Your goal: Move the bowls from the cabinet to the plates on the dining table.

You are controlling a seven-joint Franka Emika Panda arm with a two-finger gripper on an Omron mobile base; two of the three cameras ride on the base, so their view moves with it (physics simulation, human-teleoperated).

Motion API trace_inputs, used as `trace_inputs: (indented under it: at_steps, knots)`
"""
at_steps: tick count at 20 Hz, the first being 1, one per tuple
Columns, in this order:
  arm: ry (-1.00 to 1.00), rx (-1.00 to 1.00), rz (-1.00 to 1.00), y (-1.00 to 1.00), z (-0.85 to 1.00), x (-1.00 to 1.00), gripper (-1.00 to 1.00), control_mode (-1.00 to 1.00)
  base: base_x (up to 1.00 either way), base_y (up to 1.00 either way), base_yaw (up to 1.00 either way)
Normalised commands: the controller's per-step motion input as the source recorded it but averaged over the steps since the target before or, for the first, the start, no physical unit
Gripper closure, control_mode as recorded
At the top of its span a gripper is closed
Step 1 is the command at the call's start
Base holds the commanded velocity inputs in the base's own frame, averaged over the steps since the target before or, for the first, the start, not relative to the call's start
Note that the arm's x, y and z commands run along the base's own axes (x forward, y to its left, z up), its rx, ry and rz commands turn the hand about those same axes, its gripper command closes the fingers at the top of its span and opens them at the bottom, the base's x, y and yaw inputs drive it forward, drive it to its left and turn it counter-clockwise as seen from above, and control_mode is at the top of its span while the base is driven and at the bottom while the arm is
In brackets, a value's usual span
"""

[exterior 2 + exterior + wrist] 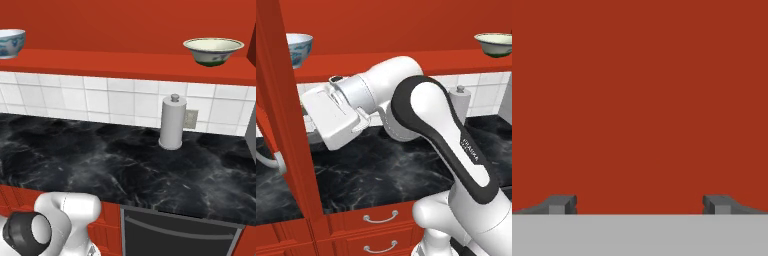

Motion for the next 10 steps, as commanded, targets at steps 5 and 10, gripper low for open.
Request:
trace_inputs:
  at_steps: [5, 10]
  knots:
    - [0.00, -0.03, -0.14, 0.00, 0.00, 0.14, -1.00, -1.00, 0.00, 0.00, 0.00]
    - [0.00, -0.03, -0.12, -0.20, -0.01, 0.14, -1.00, -1.00, 0.00, 0.00, 0.00]
